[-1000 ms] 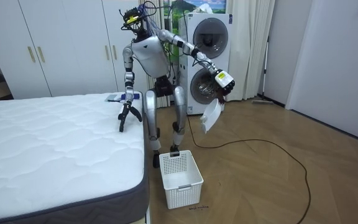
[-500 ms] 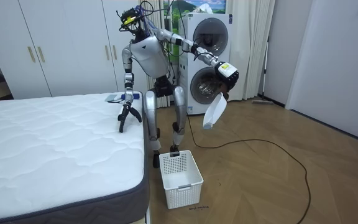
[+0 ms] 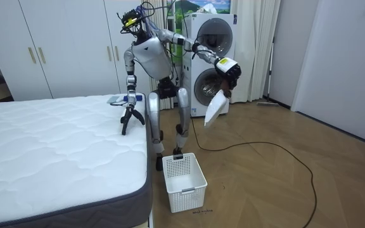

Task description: Clean bed

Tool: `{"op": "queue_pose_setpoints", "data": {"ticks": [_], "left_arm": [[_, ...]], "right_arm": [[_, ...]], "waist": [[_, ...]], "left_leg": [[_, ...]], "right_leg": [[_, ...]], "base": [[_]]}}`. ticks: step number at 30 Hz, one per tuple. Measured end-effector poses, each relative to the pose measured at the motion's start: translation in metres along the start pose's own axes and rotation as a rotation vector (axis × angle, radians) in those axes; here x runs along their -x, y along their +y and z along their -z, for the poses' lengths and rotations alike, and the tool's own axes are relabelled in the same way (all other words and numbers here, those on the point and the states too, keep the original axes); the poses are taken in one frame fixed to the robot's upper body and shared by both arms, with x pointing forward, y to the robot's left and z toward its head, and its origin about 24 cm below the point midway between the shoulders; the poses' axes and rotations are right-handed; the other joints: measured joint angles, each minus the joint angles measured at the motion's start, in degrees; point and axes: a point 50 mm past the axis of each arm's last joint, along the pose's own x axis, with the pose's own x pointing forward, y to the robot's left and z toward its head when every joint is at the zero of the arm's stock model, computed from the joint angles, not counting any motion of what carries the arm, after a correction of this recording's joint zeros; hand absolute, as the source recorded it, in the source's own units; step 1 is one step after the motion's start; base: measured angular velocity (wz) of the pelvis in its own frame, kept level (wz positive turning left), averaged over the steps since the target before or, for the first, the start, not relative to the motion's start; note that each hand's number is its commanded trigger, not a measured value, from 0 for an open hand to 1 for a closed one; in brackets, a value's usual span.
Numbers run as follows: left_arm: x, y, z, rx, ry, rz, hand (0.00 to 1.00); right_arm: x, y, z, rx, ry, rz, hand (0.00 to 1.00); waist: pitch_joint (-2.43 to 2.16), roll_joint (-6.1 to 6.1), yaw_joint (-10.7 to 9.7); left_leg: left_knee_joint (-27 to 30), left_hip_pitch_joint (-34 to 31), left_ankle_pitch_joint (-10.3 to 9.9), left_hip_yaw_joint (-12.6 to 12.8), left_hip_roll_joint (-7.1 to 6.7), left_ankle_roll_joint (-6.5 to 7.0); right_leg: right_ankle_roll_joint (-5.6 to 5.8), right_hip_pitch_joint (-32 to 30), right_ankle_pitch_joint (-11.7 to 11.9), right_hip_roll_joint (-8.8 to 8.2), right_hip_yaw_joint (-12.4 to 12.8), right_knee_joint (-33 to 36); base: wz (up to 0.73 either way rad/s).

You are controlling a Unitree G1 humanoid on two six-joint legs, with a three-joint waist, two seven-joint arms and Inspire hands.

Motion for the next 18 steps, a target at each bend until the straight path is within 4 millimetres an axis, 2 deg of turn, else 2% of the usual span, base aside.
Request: {"op": "queue_pose_setpoints", "data": {"ticks": [7,9,12,13,16,18], "left_arm": [[0.0,0.003,-0.003,-0.002,-0.014,-0.048,1.0],[0.0,0.006,-0.008,-0.003,-0.035,-0.066,1.0],[0.002,0.007,-0.019,0.0,-0.096,-0.089,1.0],[0.003,0.006,-0.023,0.0,-0.116,-0.093,1.0],[0.008,0.001,-0.036,-0.002,-0.2,-0.097,1.0],[0.016,-0.011,-0.043,-0.003,-0.268,-0.095,1.0]], "right_arm": [[-0.001,0.002,-0.001,-0.002,-0.008,-0.01,0.0],[0.001,0.002,-0.001,0.003,-0.014,-0.013,0.0],[0.001,0.002,0.0,-0.002,-0.013,-0.018,0.0],[0.001,0.002,0.0,-0.003,-0.012,-0.02,0.0],[0.002,0.003,0.0,-0.004,-0.016,-0.031,0.0],[0.006,0.005,0.005,-0.002,0.0,-0.039,0.0]], "waist": [[0.23,-0.25,-0.6],[0.69,-0.83,-0.8],[1.01,-1.45,-0.9],[0.99,-1.6,-1.0],[0.76,-3.16,-0.8],[0.38,-4.52,-0.3]], "left_leg": [[-0.4,1.2,0.0,2.0,0.41,0.02],[-1.1,1.9,0.0,2.7,0.37,0.03],[-1.1,1.8,0.0,3.1,0.73,0.03],[-1.1,1.9,0.0,3.0,0.73,0.03],[-1.1,1.9,0.0,2.9,0.76,0.03],[-1.1,2.7,0.0,2.3,1.07,0.02]], "right_leg": [[0.15,0.4,-0.1,0.44,0.9,-0.5],[0.26,0.9,-0.3,0.36,0.9,-0.6],[0.28,1.2,-0.3,0.42,0.5,-1.1],[0.28,1.3,-0.3,0.43,0.5,-1.1],[0.28,1.4,-0.3,0.46,0.4,-1.4],[0.29,2.6,-0.2,1.14,0.5,-2.5]], "base": [[-0.07],[0.0],[0.05],[0.0],[0.0],[-0.11]]}}
